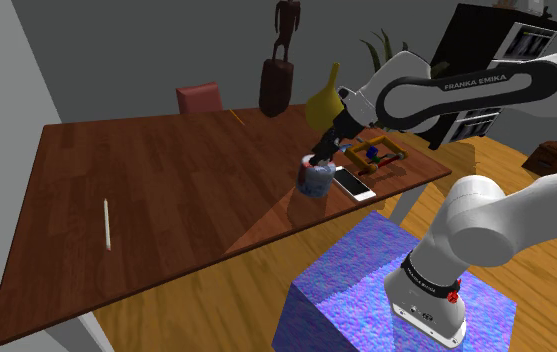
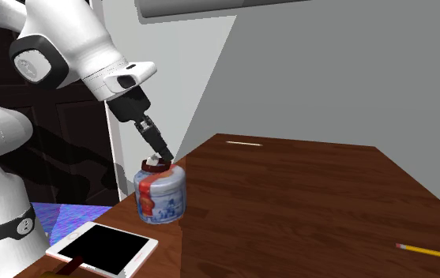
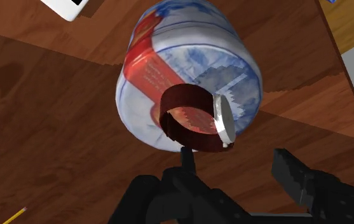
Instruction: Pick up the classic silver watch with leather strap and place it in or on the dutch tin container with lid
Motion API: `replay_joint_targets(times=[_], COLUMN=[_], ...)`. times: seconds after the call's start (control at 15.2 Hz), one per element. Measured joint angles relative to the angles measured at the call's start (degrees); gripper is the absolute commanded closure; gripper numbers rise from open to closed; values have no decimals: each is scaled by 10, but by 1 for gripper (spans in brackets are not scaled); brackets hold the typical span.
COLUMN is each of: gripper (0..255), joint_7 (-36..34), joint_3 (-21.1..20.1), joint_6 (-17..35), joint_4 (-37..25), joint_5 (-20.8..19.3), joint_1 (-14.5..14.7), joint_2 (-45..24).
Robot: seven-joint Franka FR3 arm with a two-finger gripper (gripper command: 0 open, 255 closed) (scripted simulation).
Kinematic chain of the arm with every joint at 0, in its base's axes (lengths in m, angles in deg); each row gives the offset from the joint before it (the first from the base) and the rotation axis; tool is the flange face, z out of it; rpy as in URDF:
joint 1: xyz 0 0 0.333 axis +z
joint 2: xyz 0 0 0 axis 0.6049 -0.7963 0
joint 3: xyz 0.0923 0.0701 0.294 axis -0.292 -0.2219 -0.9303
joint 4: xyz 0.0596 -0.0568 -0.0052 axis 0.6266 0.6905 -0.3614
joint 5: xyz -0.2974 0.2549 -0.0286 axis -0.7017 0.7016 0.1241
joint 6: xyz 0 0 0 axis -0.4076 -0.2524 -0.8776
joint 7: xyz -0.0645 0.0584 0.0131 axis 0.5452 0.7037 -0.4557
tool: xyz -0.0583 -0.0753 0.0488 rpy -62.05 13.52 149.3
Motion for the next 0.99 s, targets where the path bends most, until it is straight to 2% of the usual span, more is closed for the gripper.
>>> replay_joint_targets(times=[0.26,0.59,0.99], gripper=[0,0,0], joint_7=[0,-10,-13], joint_3=[0,-2,-4], joint_6=[0,-91,-104], joint_4=[0,-22,-25], joint_5=[0,-22,-24], joint_1=[0,-29,-32], joint_2=[0,67,75])
